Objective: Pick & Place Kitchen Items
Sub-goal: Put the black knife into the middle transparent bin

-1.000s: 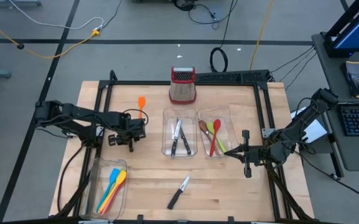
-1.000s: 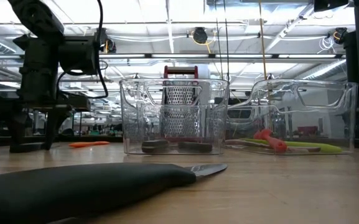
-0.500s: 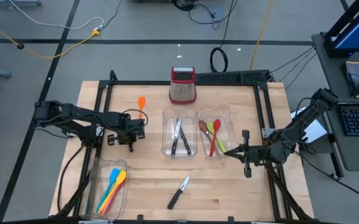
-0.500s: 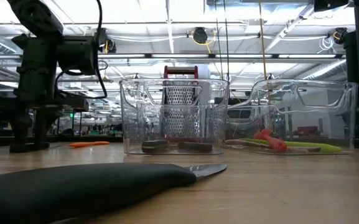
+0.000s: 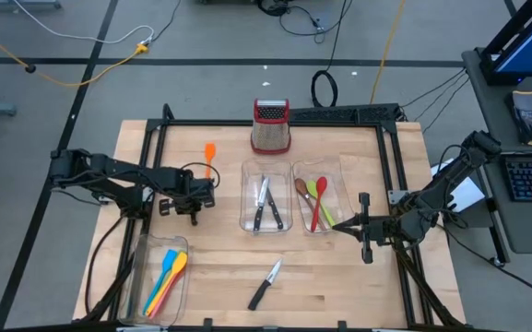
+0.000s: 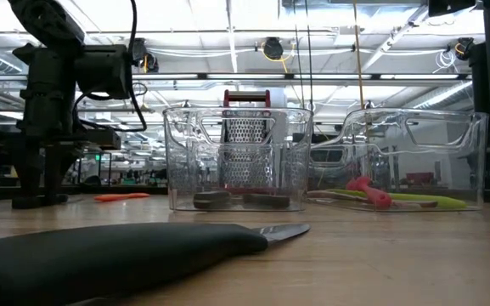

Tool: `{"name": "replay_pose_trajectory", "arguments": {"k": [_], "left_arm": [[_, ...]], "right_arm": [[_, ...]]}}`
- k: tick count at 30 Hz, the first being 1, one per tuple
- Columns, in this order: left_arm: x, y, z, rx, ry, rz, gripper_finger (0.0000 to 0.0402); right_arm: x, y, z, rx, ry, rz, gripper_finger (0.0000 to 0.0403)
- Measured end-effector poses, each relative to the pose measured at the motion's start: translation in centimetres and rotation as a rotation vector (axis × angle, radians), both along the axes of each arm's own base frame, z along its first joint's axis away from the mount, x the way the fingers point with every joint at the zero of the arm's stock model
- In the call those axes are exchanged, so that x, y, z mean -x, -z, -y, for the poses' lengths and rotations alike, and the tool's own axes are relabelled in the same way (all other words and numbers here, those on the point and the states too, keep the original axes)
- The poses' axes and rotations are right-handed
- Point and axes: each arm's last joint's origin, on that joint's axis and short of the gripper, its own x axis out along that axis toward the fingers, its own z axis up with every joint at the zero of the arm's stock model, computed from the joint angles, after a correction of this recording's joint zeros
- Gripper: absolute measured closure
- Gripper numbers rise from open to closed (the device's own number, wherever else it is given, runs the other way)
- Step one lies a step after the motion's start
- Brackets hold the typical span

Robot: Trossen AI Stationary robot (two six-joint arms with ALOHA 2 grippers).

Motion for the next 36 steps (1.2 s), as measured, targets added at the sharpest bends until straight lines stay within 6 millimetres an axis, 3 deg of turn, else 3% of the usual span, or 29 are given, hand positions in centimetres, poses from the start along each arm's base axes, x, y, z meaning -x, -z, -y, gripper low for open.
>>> {"name": "replay_pose_trajectory", "arguments": {"k": [7, 20, 29, 36], "left_arm": [[-0.4, -1.4, 0.1, -0.076, 0.025, -0.036, 0.0354], [-0.9, -9.1, 0.4, -0.264, 0.045, 0.045, 0.0353], [-4.0, -14.7, 1.9, -0.412, 0.215, 0.444, 0.0353], [-7.6, -17.1, 4.3, -0.472, 0.499, 0.875, 0.0353]], "right_arm": [[0.0, 0.0, 0.0, -0.019, 0.002, -0.001, 0.0403], [0.0, 0.0, 0.0, -0.019, 0.002, -0.001, 0.0403], [0.0, 0.0, 0.0, -0.020, 0.002, -0.001, 0.0403], [0.0, 0.0, 0.0, -0.019, 0.002, -0.001, 0.0403]]}}
